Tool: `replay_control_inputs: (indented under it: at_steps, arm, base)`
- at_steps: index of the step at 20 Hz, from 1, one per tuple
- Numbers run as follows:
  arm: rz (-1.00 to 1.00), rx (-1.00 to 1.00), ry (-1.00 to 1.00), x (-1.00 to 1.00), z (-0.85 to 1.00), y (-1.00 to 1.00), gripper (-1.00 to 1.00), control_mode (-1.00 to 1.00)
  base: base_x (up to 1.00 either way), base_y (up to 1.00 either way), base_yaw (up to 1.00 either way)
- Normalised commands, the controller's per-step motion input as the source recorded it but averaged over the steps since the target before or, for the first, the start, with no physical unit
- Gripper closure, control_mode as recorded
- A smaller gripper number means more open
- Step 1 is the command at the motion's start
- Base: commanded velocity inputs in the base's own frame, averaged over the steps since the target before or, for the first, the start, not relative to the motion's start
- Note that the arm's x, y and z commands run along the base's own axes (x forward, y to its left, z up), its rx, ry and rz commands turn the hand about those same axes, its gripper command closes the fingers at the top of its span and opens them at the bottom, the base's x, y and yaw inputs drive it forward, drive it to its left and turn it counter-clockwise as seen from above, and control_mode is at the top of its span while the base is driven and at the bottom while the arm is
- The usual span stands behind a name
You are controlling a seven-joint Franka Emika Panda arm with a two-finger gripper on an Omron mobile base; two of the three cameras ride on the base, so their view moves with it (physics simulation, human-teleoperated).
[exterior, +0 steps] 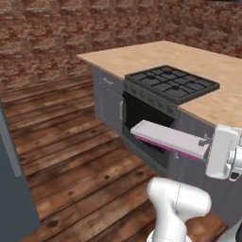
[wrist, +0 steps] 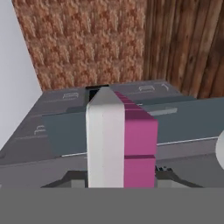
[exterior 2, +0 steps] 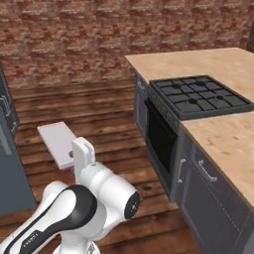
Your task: The ice cube tray has been filled with water. Take the tray and place it in the freezer to make ice. Close the freezer door after placing the tray.
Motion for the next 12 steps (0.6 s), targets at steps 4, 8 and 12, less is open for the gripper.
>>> replay_control_inputs:
  at_steps: [4, 8, 12]
  arm:
    - [0.0, 0.0, 0.0, 0.0, 0.0, 0.0, 1.0, 1.0]
    - [0.0, 0.0, 0.0, 0.0, 0.0, 0.0, 1.0, 1.0]
    - [0.0, 0.0, 0.0, 0.0, 0.0, 0.0, 1.0, 1.0]
  base:
    - [1.0, 0.0, 0.06]
    - [1.0, 0.0, 0.06]
    - [1.0, 0.01, 0.14]
